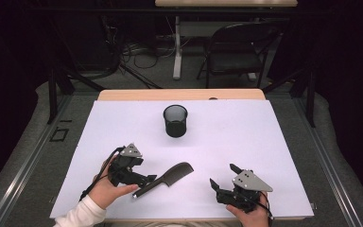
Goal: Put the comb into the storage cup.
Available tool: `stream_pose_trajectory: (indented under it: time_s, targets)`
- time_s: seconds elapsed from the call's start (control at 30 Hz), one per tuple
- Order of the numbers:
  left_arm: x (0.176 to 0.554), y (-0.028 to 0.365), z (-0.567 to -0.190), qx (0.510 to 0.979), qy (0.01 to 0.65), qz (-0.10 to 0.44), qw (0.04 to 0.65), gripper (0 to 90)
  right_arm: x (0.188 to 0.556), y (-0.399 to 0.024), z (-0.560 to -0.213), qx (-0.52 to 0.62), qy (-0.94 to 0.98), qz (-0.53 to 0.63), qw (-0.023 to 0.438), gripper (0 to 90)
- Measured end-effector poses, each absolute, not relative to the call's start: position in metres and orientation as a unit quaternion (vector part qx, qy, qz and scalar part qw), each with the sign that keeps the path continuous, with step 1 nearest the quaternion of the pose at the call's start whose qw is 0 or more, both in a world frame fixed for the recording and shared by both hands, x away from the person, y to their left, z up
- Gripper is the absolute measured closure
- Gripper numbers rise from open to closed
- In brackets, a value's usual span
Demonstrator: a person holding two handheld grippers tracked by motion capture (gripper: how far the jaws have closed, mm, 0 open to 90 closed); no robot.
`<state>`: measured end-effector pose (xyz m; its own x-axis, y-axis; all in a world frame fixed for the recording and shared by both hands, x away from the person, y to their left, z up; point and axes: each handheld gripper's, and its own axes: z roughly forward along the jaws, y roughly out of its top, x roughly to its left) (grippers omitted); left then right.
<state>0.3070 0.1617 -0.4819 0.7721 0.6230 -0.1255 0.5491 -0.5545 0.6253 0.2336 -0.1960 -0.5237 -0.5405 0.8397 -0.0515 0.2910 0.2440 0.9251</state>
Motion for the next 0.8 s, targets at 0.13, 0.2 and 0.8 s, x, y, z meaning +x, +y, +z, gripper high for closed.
stream_pose_trajectory:
  time_s: [0.13, 0.2, 0.8]
  targets:
    - [0.3075, 0.1624, -0.4812, 0.879, 0.334, 0.058, 0.336, 15.7, 0.2337, -0.1959, -0.5238, 0.383, 0.737, 0.478, 0.286, 16.5]
    - [0.3079, 0.1624, -0.4814, 0.879, 0.335, 0.054, 0.337, 15.7, 0.2337, -0.1957, -0.5238, 0.383, 0.737, 0.477, 0.286, 16.5]
    - [0.3101, 0.1542, -0.4893, 0.895, 0.32, 0.044, 0.308, 8.0, 0.234, -0.1959, -0.5244, 0.384, 0.738, 0.476, 0.284, 16.5]
